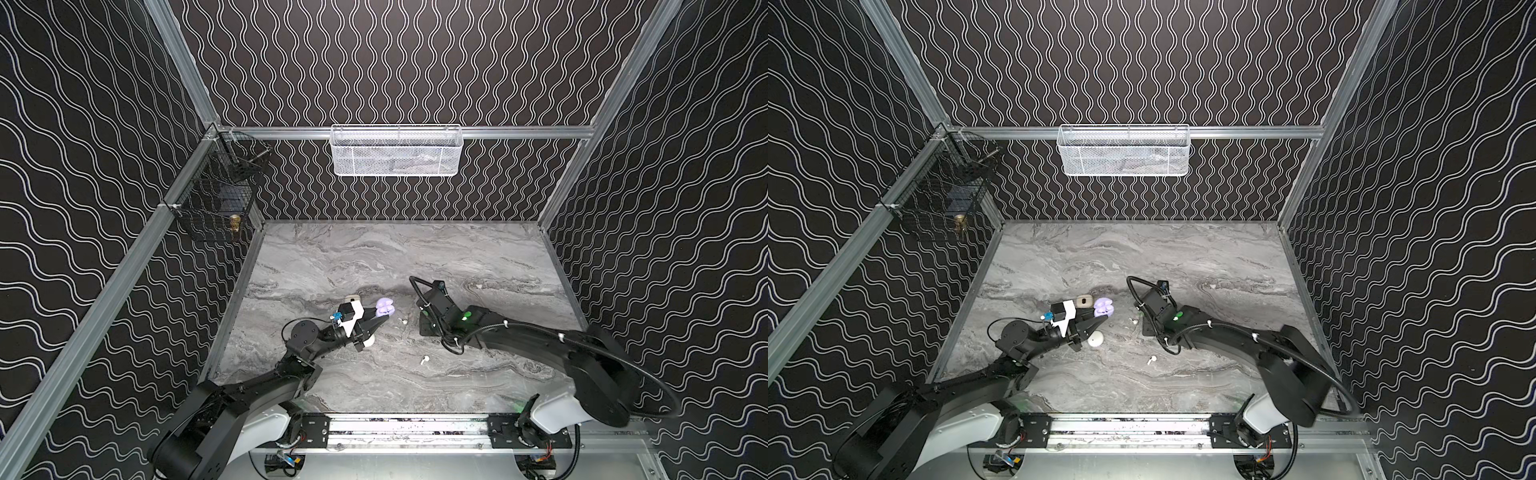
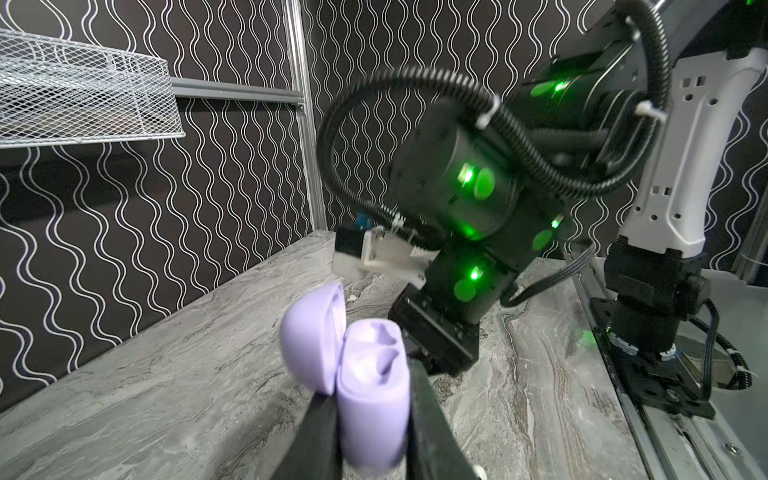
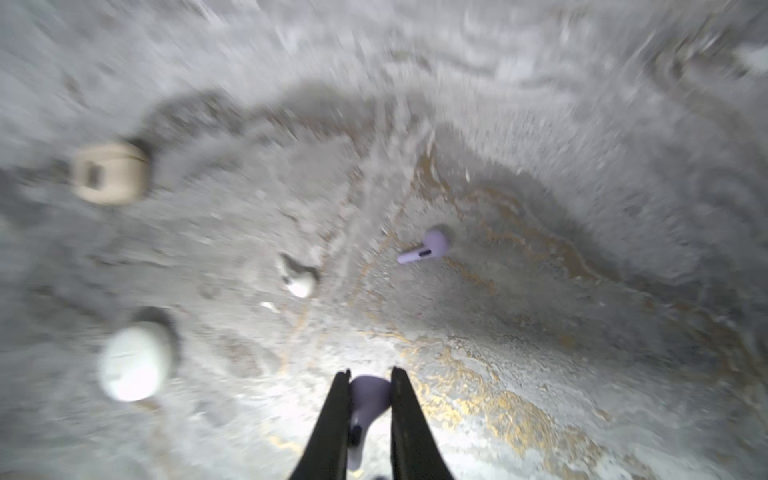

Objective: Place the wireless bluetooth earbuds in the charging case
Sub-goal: 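Lift the lavender earbud and carry it to the open case in the left gripper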

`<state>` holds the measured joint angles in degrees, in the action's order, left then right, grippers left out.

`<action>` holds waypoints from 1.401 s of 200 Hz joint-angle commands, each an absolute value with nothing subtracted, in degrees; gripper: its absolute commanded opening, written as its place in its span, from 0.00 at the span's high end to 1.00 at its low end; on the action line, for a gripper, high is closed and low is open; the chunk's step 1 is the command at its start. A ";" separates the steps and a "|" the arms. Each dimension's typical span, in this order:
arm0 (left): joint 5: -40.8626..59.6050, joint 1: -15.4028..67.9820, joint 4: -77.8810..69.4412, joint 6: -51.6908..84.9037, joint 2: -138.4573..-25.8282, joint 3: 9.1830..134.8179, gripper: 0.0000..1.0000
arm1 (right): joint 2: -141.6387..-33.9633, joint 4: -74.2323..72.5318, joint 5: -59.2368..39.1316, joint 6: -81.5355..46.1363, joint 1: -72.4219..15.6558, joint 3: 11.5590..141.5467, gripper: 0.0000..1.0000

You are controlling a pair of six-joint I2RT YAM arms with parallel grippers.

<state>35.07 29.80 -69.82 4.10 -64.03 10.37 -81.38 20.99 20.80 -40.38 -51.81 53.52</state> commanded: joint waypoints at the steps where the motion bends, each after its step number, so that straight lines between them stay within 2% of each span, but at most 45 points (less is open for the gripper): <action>1: 36.08 29.88 -73.50 3.37 -64.16 9.96 1.00 | -76.25 24.56 27.04 -43.00 -54.31 55.73 0.87; 52: 36.74 29.88 -76.25 3.75 -65.21 9.51 1.00 | -66.46 22.37 37.94 -41.53 -67.49 61.80 0.88; 101: 37.90 29.91 -78.83 3.89 -65.27 8.82 1.00 | -68.86 18.53 43.23 -38.70 -76.18 66.61 0.89; 156: 38.56 29.95 -82.60 4.66 -65.91 8.02 1.00 | -73.44 14.47 42.45 -37.77 -77.33 67.29 0.89; 280: 38.31 29.93 -81.18 4.26 -64.78 7.94 1.00 | -76.90 8.89 44.71 -39.33 -77.28 63.26 0.90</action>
<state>38.15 29.95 -79.94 4.34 -65.19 7.84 -76.34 11.92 42.92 -38.44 -77.25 63.46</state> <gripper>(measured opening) 0.215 0.168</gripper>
